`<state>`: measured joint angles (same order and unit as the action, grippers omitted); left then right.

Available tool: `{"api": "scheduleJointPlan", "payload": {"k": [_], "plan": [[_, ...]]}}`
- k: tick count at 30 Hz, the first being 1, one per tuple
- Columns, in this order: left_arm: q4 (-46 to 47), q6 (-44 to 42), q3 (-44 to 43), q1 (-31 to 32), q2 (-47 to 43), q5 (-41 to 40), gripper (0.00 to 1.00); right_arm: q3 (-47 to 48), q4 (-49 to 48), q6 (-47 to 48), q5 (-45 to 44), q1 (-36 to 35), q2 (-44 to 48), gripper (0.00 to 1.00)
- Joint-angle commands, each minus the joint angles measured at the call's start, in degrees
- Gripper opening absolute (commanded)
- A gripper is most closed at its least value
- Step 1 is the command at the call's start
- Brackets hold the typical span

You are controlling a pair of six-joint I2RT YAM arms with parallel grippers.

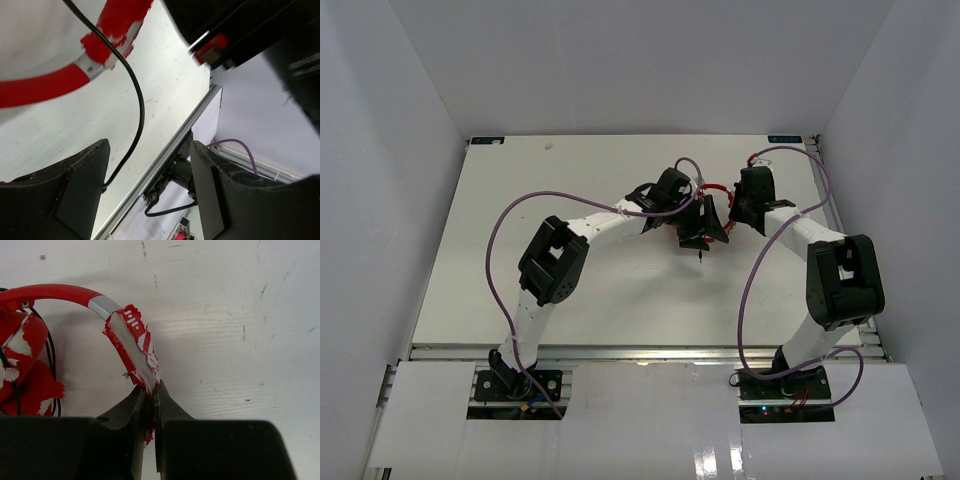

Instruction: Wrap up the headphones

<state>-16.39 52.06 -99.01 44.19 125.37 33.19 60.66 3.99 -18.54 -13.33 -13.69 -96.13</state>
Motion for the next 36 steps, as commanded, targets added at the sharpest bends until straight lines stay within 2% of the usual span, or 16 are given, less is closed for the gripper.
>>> {"api": "scheduleJointPlan", "payload": {"k": [1, 7, 13, 18, 19, 24, 26, 29, 32, 33, 36], "plan": [[-1.6, -2.9, 5.1, 0.8, -3.2, 1.2, 0.79, 4.0, -4.3, -3.3, 3.8, 2.4, 0.2, 0.08], [-5.1, -7.1, 9.6, 0.7, -6.1, -1.9, 0.95, 4.1, -4.1, -3.2, 6.2, 3.9, -0.2, 0.08], [-7.9, -12.0, 11.1, 0.1, -8.1, -4.4, 0.98, 3.7, -4.1, -1.5, 8.2, 4.7, -1.0, 0.08], [-10.9, -22.2, 10.3, 0.0, -12.3, -8.7, 0.98, 2.4, -4.1, 1.2, 10.8, 5.4, -1.9, 0.08], [-11.2, -23.4, 10.7, 0.0, -14.1, -9.6, 0.98, 2.2, -4.1, 1.9, 11.4, 5.7, -1.9, 0.14], [-7.8, -36.7, 18.7, 0.0, -27.9, -19.6, 0.98, -0.1, -3.1, 6.5, 16.1, 8.5, -0.6, 0.75], [-5.4, -38.7, 22.9, 0.0, -34.4, -22.0, 0.98, -1.1, -2.1, 8.4, 16.4, 9.3, 1.1, 0.88], [-0.2, -40.3, 29.5, 0.0, -41.9, -25.6, 0.98, -3.3, -0.7, 11.1, 16.8, 10.4, 4.5, 0.98], [2.5, -41.2, 37.0, -0.1, -50.6, -29.6, 0.98, -5.9, 2.0, 16.7, 19.0, 10.8, 10.8, 0.96], [3.3, -41.2, 38.6, -0.1, -52.6, -30.4, 0.98, -6.7, 2.7, 18.3, 19.8, 11.0, 12.8, 0.90], [6.2, -41.2, 45.0, -0.2, -58.6, -32.0, 0.98, -10.9, 4.9, 22.6, 22.7, 11.0, 21.7, 0.90]]}}
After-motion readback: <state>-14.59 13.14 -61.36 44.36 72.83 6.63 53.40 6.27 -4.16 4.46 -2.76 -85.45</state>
